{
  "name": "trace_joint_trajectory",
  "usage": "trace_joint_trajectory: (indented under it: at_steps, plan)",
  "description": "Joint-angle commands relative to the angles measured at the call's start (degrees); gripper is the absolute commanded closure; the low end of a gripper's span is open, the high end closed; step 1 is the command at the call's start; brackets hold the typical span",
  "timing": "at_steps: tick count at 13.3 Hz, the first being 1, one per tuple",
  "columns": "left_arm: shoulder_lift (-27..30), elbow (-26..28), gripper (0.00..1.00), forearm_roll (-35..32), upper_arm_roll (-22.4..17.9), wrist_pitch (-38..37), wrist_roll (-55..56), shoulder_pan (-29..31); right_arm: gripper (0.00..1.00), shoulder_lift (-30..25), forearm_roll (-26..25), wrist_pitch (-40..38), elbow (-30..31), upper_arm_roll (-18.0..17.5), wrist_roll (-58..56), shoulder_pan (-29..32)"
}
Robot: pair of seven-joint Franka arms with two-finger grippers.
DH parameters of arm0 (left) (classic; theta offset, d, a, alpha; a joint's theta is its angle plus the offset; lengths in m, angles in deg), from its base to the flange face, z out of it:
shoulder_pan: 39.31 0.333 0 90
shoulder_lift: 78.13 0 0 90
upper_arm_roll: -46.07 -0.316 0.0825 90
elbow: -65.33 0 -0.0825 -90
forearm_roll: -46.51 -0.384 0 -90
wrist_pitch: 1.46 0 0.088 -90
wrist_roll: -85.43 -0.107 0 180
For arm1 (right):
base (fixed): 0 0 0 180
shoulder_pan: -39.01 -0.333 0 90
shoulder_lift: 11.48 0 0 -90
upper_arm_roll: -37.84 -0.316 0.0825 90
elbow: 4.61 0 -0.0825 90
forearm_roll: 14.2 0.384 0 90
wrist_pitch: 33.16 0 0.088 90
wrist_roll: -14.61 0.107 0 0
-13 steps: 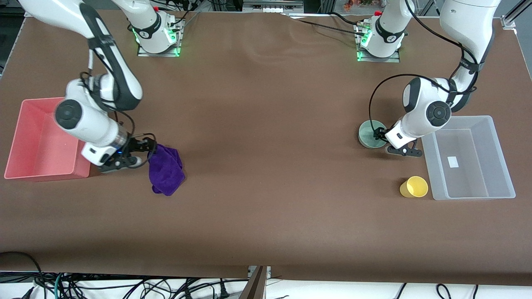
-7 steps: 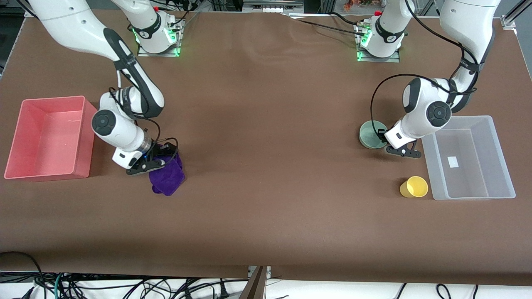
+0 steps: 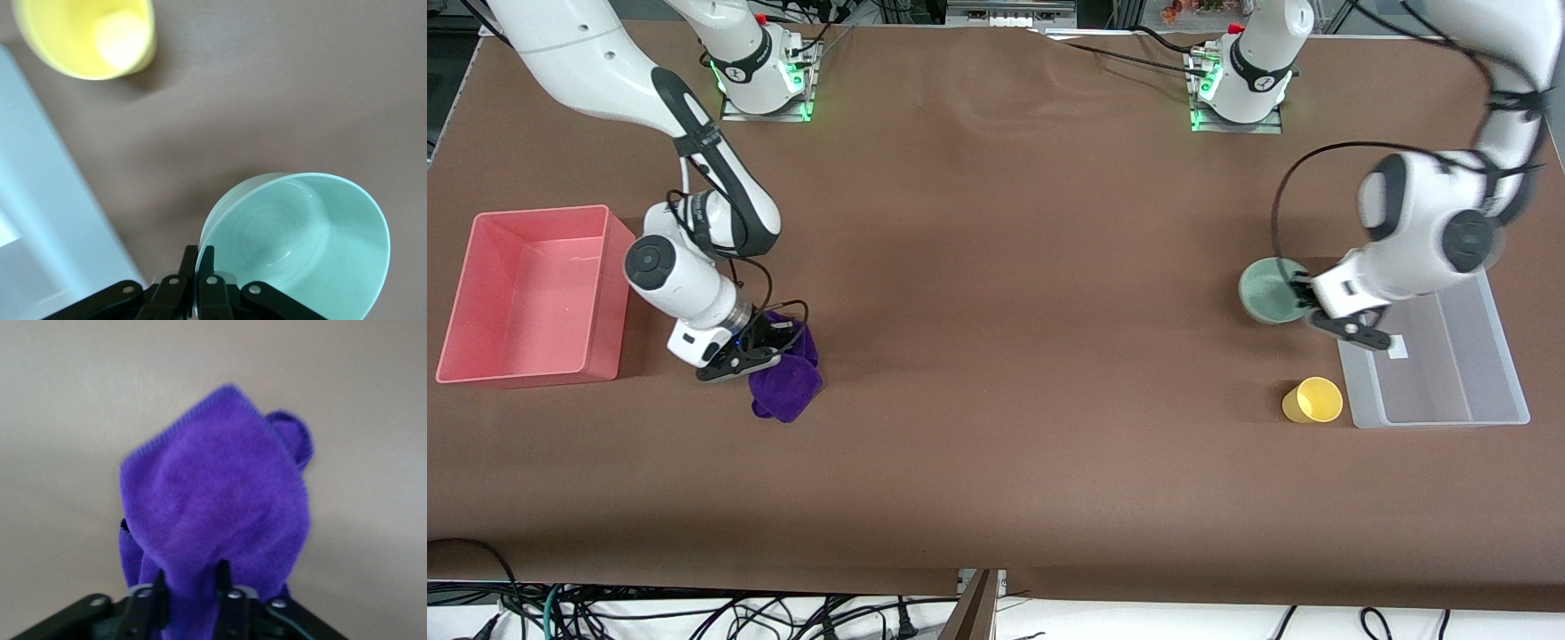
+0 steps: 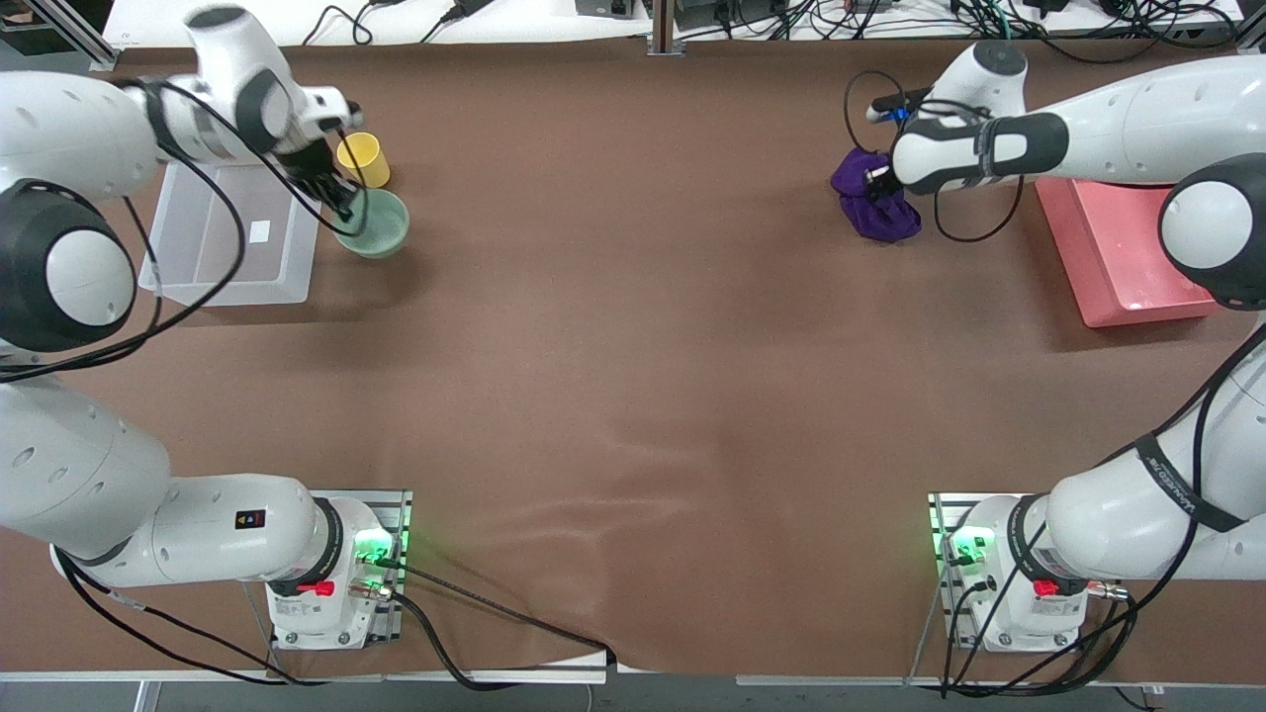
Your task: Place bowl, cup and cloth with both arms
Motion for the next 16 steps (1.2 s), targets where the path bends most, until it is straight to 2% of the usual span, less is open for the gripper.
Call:
trace_joint_trajectory:
  at_steps: [1,3,4,6,7,9,10,12,13,14,15,16]
  plan:
    - [-1.06,-9.09,1.0,-0.57,-0.09,-7.77,-12.16,6.15,1.0,-6.02,-0.21,-19.86,-9.38,0.4,-3.05,1.84]
    - [-4.65,-11.64,1.0,-2.05,-0.44,-5.95,-20.26,10.91,1.0,-9.27,-0.21,-34.74,-16.08,3.81,-9.7,3.07]
    - [-6.41,-13.14,1.0,-4.07,-2.35,-3.06,-23.08,11.36,1.0,-10.24,-0.21,-40.37,-18.37,6.88,-14.09,3.51]
    - [-9.4,-13.5,1.0,-4.96,-5.0,3.0,-25.65,11.36,1.0,-11.04,-0.13,-46.04,-20.93,13.64,-23.94,3.95]
    - [-11.24,-12.98,1.0,-4.96,-5.71,7.04,-25.92,11.62,1.0,-10.7,0.48,-45.88,-20.94,14.89,-26.24,3.95]
    - [-14.5,-12.63,1.0,-4.96,-5.98,11.54,-25.83,11.98,1.0,-9.82,0.93,-43.44,-20.42,13.51,-21.82,2.99]
    - [-15.91,-12.54,1.0,-4.88,-6.06,12.78,-25.49,11.98,1.0,-9.38,0.93,-42.46,-20.07,11.85,-17.87,2.81]
    - [-17.67,-12.1,1.0,-4.79,-6.24,13.93,-24.96,11.98,1.0,-8.67,0.84,-41.4,-20.06,10.95,-15.99,2.2]
    - [-17.85,-11.84,0.89,-4.7,-6.33,13.93,-24.87,11.98,1.0,-8.32,0.84,-40.53,-20.15,10.78,-15.55,1.85]
    - [-17.68,-11.92,0.03,-4.53,-6.33,13.93,-24.87,11.89,1.0,-7.28,0.93,-39.21,-20.06,10.17,-13.2,0.97]
    - [-16.72,-12.1,0.0,-4.35,-6.33,13.93,-25.13,11.89,0.99,-6.13,0.84,-37.81,-19.98,9.2,-10.04,0.27]
    - [-15.06,-12.36,0.0,-4.26,-6.24,13.67,-25.22,11.89,0.62,-4.99,0.84,-36.14,-19.89,8.41,-6.53,-0.69]
